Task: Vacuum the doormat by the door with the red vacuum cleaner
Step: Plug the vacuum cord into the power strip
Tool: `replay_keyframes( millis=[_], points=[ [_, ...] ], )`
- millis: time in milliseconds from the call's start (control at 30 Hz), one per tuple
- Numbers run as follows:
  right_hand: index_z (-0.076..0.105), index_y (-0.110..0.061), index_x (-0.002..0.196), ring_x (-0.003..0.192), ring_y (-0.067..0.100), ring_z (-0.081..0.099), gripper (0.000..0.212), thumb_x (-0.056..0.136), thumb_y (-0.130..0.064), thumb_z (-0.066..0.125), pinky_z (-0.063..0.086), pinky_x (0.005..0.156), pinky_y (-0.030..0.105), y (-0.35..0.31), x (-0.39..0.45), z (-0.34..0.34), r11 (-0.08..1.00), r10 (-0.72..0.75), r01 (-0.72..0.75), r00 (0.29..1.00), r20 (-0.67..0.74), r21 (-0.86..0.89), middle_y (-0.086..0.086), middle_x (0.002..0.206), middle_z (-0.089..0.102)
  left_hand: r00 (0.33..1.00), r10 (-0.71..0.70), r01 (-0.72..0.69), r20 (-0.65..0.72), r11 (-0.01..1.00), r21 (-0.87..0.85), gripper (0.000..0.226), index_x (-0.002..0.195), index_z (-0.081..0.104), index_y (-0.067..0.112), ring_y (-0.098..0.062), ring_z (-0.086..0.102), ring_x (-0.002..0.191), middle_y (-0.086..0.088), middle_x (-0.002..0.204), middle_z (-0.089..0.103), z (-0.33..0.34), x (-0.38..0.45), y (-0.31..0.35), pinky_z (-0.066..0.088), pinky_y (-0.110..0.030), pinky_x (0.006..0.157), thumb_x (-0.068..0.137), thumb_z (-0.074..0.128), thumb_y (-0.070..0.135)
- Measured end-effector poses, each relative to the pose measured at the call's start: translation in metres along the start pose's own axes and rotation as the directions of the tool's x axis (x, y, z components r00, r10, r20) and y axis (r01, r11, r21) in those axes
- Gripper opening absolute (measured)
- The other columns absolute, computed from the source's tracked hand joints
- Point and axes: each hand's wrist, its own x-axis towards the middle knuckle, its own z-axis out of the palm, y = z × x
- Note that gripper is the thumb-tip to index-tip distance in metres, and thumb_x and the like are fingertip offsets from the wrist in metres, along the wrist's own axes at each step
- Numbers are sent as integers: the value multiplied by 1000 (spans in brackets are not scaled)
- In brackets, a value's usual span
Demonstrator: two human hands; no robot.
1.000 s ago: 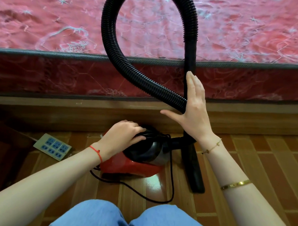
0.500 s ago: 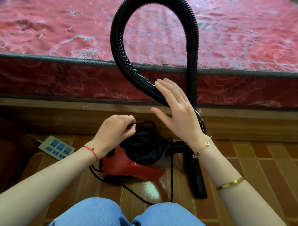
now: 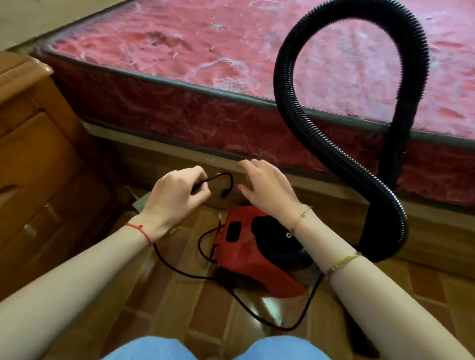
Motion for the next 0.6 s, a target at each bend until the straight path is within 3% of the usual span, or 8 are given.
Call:
replay_keyframes(
  millis=[233, 367, 467, 533, 600],
  points=[
    [50, -13, 128, 100, 29, 62, 50, 89, -40, 64, 55, 77, 39, -35, 58, 70, 970, 144, -200, 929, 340, 136, 10, 114, 63, 994, -108, 108, -32, 994, -9, 7, 85, 58, 19, -13, 56, 61, 7, 67, 57, -17, -31, -44, 48, -30, 53, 87, 60, 26],
    [57, -12, 119, 97, 28, 63, 40, 91, -40, 61, 53, 73, 37, -56, 79, 109, 955, 130, -220, 914, 383, 200, 9, 109, 65, 987, -162, 162, -19, 987, -3, 7, 86, 57, 21, -13, 59, 63, 6, 69, 60, -16, -47, -66, 50, -32, 54, 88, 58, 28],
    [63, -12, 99, 90, 27, 65, 23, 93, -34, 59, 45, 63, 33, -69, 91, 132, 943, 99, -216, 907, 408, 252, 7, 93, 65, 981, -194, 194, 16, 981, -1, 9, 87, 58, 20, -13, 61, 67, 6, 73, 63, -11, -56, -82, 51, -32, 55, 89, 57, 29],
    [59, -15, 84, 87, 27, 65, 19, 95, -30, 56, 40, 61, 31, -74, 98, 146, 942, 87, -214, 901, 425, 260, 4, 83, 61, 980, -194, 194, 35, 981, -2, 11, 88, 59, 20, -12, 61, 68, 5, 74, 63, -6, -61, -92, 53, -33, 57, 89, 56, 30],
    [56, -17, 82, 87, 28, 64, 19, 96, -29, 54, 39, 62, 31, -76, 105, 159, 945, 78, -206, 896, 438, 254, 7, 85, 62, 979, -194, 195, 59, 981, -20, 18, 90, 61, 19, -12, 63, 70, 4, 77, 65, 2, -66, -104, 54, -34, 59, 90, 52, 35]
  ],
)
